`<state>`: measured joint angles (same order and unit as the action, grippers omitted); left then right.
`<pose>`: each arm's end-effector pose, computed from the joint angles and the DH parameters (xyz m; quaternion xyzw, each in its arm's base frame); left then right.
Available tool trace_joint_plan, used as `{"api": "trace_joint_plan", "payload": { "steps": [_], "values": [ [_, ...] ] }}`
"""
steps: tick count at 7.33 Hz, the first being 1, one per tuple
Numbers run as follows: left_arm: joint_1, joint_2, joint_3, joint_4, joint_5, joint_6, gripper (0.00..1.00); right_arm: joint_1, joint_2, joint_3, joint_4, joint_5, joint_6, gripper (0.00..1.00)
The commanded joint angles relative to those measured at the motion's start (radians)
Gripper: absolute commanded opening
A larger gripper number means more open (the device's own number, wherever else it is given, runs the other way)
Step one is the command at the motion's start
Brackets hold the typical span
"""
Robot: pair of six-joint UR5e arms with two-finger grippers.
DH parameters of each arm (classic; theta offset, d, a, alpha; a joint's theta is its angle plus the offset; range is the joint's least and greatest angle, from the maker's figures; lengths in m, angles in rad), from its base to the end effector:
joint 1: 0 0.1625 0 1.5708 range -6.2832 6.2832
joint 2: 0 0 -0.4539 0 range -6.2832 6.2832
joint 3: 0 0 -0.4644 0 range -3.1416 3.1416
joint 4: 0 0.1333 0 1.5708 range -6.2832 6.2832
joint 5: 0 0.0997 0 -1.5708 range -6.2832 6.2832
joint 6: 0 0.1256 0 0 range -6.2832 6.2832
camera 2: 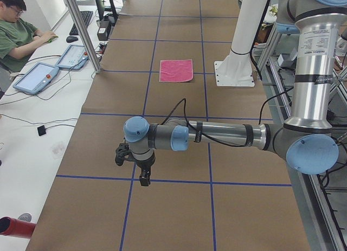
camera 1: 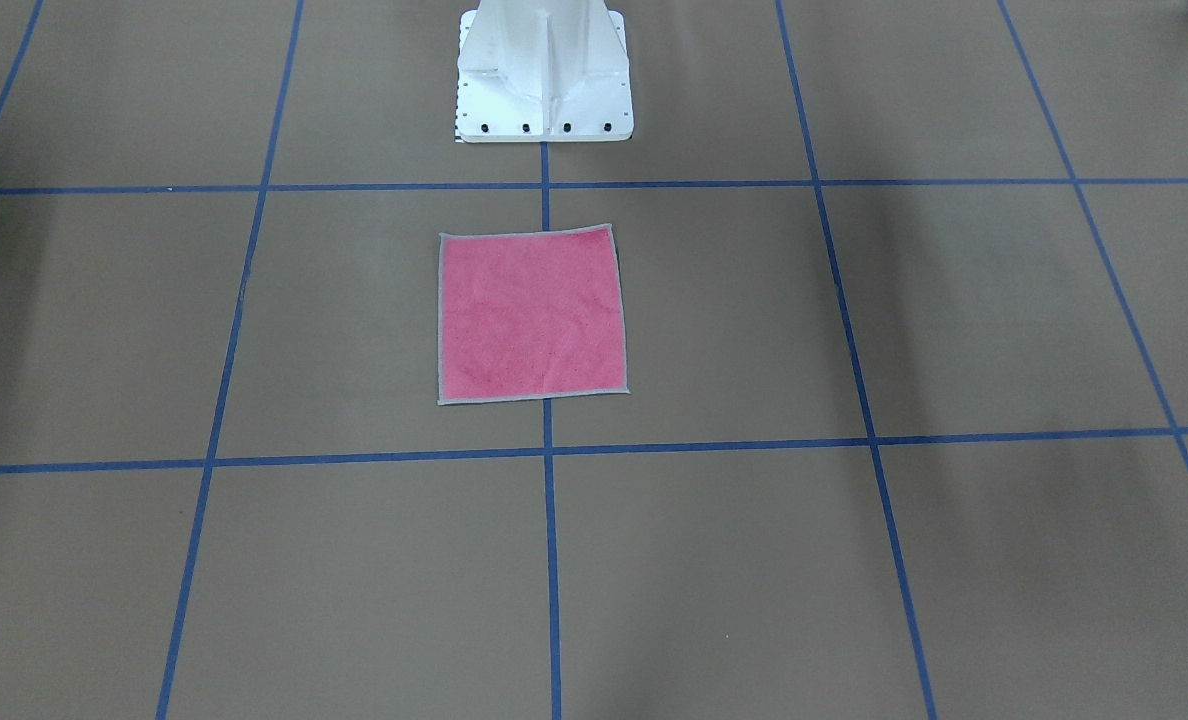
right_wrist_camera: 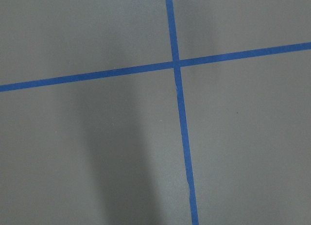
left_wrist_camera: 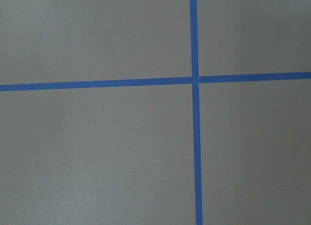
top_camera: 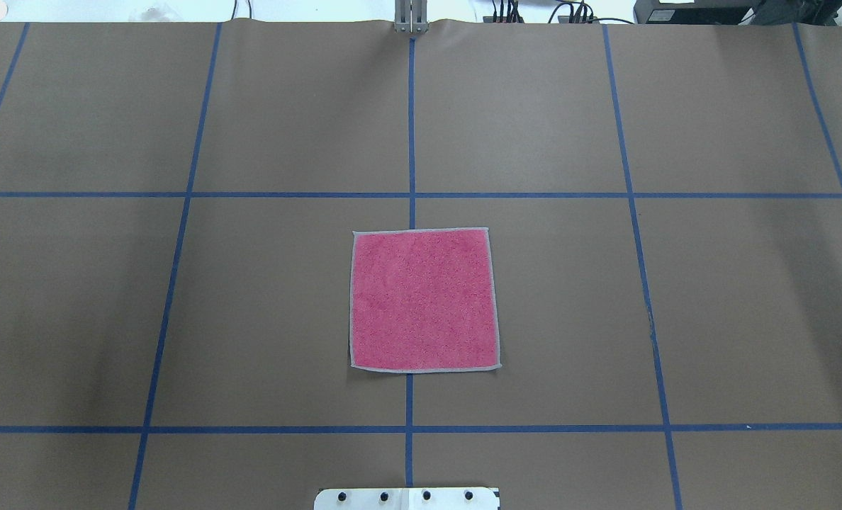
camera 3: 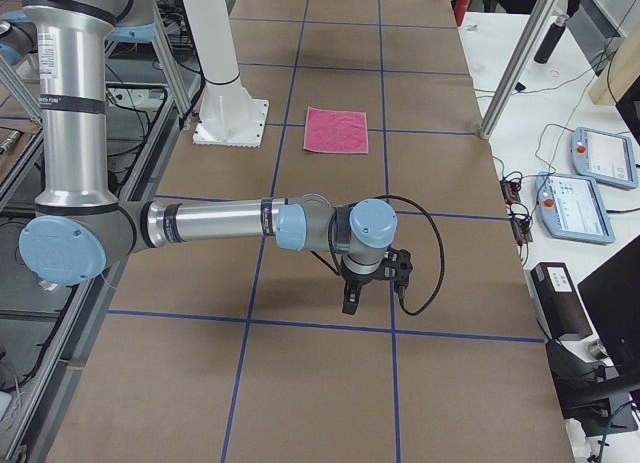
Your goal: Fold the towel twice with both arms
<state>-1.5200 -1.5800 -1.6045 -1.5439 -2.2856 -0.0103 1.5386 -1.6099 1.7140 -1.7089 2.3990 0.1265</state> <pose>-0.0220 -0.5712 0.6897 -0.0032 0.3499 0.0218 0.9365 0.0233 -0.5419 0.6561 -0.0474 -0.3998 0.0500 0.9140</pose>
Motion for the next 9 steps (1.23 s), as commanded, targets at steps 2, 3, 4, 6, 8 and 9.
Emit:
{"api": "trace_joint_plan", "payload": {
  "steps": [2, 3, 4, 6, 8, 9],
  "values": [
    [0.000, 0.000, 0.000, -0.001, 0.000, 0.003, 1.00, 0.000, 0.002, 0.002, 0.000, 0.002, -0.004, 1.00],
    [0.000, 0.000, 0.000, -0.002, 0.000, 0.007, 1.00, 0.000, 0.002, 0.001, 0.000, 0.000, -0.004, 1.00],
    [0.000, -0.008, 0.000, 0.001, 0.000, 0.007, 1.00, 0.000, 0.002, 0.004, 0.000, 0.000, -0.002, 1.00],
    [0.006, -0.085, -0.003, -0.002, 0.000, 0.000, 1.00, -0.002, 0.065, -0.002, 0.000, -0.009, 0.015, 1.00],
    [0.041, -0.173, -0.011, -0.127, 0.003, -0.013, 1.00, -0.018, 0.128, 0.001, -0.001, -0.014, 0.036, 1.00],
    [0.078, -0.184, -0.011, -0.187, 0.006, -0.090, 1.00, -0.043, 0.189, -0.001, -0.003, -0.012, 0.038, 1.00]
  ]
}}
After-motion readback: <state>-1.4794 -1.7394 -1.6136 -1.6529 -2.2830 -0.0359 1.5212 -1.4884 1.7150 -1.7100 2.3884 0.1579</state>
